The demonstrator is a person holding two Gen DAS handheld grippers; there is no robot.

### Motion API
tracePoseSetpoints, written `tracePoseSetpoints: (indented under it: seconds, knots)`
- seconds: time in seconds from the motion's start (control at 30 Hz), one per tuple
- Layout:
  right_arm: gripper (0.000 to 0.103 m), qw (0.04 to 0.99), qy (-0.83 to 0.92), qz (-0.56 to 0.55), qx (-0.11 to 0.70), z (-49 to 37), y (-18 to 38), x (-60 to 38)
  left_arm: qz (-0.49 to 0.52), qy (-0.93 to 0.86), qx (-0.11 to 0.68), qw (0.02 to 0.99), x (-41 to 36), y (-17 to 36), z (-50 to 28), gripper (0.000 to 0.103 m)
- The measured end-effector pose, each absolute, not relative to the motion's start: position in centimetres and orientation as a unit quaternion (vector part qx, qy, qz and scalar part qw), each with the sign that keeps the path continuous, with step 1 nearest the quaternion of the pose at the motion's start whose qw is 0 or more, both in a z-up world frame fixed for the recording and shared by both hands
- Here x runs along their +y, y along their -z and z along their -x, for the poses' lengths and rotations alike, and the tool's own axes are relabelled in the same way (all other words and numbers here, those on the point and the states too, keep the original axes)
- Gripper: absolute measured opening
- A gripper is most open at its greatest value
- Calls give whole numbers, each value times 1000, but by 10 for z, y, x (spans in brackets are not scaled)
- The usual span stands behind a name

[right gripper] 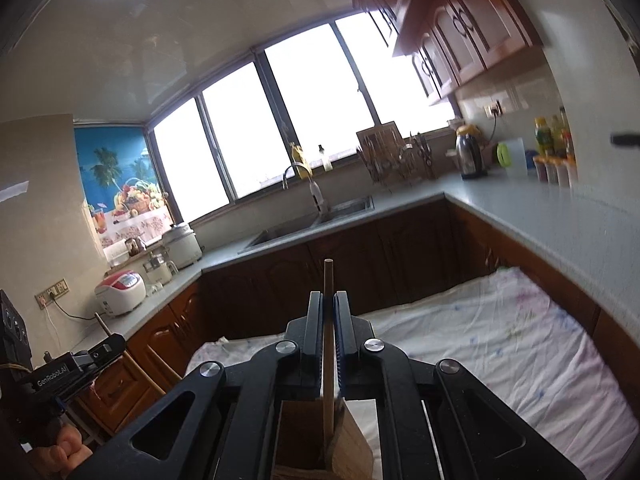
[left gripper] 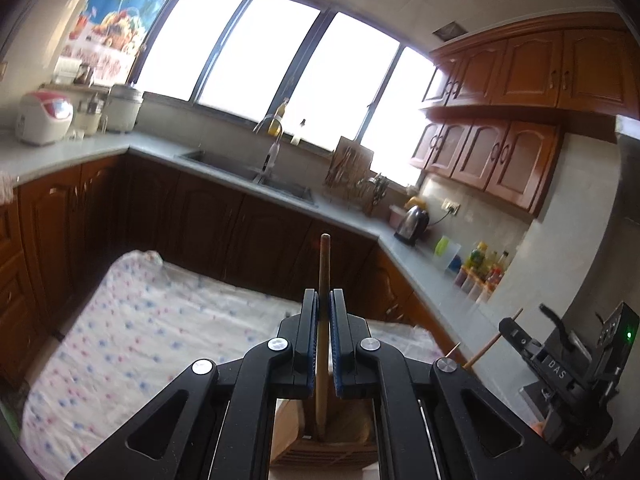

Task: Organize utensils
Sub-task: 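Lower both chopsticks into the holder and open both tools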

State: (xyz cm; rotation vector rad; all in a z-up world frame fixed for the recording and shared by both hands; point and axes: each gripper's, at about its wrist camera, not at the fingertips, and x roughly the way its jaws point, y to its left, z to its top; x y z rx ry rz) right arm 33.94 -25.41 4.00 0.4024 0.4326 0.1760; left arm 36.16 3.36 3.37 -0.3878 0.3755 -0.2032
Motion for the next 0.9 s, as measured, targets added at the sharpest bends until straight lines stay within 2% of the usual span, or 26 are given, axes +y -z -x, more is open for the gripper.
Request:
tracePoseSetpoints:
  seconds: [0.27,0.43,0.8,0.9]
  knots:
    - [6,942,-89,-211,246,-345,-13,-249,184,96,210,955,32,-14,-389,4]
    - [6,941,-88,-205,255,-346,-16,-248,166,101,238,952,23,-6,-398,4]
    - [6,939,-85,-202,264,-348,-13,-249,162,99,238,953,24,-10,-397,5]
    - [12,938,-88,-206,266,-349,-15,-251,154,100,241,953,22,-11,-396,5]
